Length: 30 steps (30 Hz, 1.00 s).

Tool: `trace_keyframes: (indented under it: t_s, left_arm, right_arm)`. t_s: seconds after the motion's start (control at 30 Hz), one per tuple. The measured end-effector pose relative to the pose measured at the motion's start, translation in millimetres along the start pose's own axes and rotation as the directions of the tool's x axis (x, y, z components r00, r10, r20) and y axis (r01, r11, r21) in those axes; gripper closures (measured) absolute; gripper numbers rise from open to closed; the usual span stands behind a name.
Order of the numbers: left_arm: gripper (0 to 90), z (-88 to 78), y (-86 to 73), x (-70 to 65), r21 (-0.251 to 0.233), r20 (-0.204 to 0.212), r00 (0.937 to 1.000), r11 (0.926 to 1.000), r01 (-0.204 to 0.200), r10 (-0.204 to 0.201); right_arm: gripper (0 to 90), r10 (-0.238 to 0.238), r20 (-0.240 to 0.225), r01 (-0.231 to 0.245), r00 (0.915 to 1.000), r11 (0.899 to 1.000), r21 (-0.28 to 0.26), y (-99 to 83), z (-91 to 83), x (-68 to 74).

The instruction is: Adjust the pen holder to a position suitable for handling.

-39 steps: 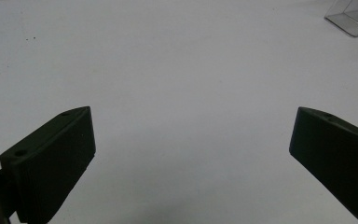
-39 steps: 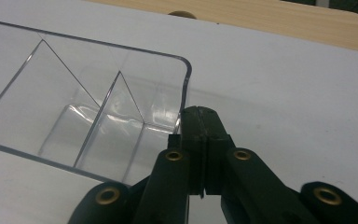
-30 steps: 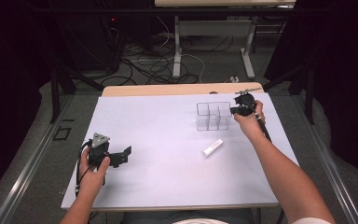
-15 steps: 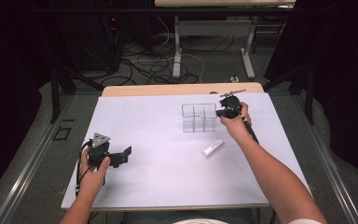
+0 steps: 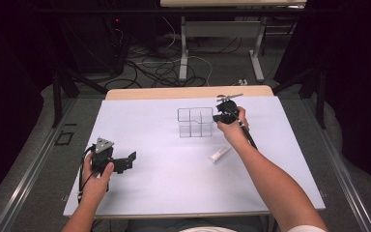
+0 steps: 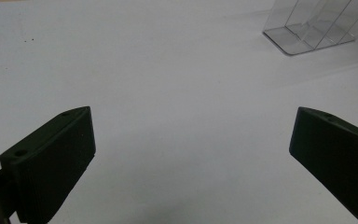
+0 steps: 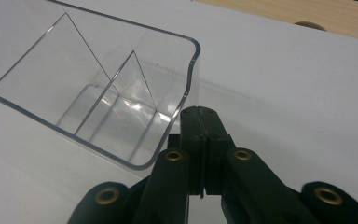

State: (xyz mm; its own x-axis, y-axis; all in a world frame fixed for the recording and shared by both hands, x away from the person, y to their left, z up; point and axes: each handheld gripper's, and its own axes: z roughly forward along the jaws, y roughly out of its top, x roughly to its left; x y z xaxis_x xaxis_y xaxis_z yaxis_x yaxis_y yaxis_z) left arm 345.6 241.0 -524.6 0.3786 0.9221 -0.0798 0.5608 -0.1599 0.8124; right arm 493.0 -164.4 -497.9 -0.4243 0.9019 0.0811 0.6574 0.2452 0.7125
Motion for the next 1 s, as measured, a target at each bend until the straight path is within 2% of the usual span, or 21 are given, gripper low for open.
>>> trace_keyframes:
  t_s: [0.57, 0.7, 0.77, 0.93, 1.0]
  left_arm:
    - [0.1, -0.1, 0.0, 0.4, -0.001, 0.002, 1.0, 1.0, 0.0, 0.0]
    - [0.1, -0.1, -0.2, 0.7, -0.001, 0.001, 1.0, 1.0, 0.001, -0.001]
    - [0.1, 0.1, -0.2, 0.6, 0.001, 0.001, 1.0, 1.0, 0.001, -0.001]
    - [0.1, 0.3, -0.1, 0.1, -0.001, 0.001, 1.0, 1.0, 0.001, -0.001]
    - [0.1, 0.6, -0.3, 0.6, 0.0, 0.0, 1.0, 1.0, 0.001, -0.001]
  right_arm:
    - [88.9, 0.004, -0.015, -0.004, 0.9999, 1.0, 0.006, 1.0, 4.7, 3.1]
    - [85.3, -0.019, -0.017, 0.019, 0.9997, 1.0, 0.01, 1.3, 0.5, 0.3]
    - [83.8, -0.024, -0.016, 0.024, 0.9996, 1.0, -0.01, 1.2, -2.3, -0.8]
    - [81.2, -0.025, -0.018, 0.025, 0.9995, 1.0, -0.007, 2.6, -10.9, -3.0]
    - [79.4, -0.044, -0.021, 0.044, 0.9988, 0.999, -0.012, 2.8, -13.3, -4.7]
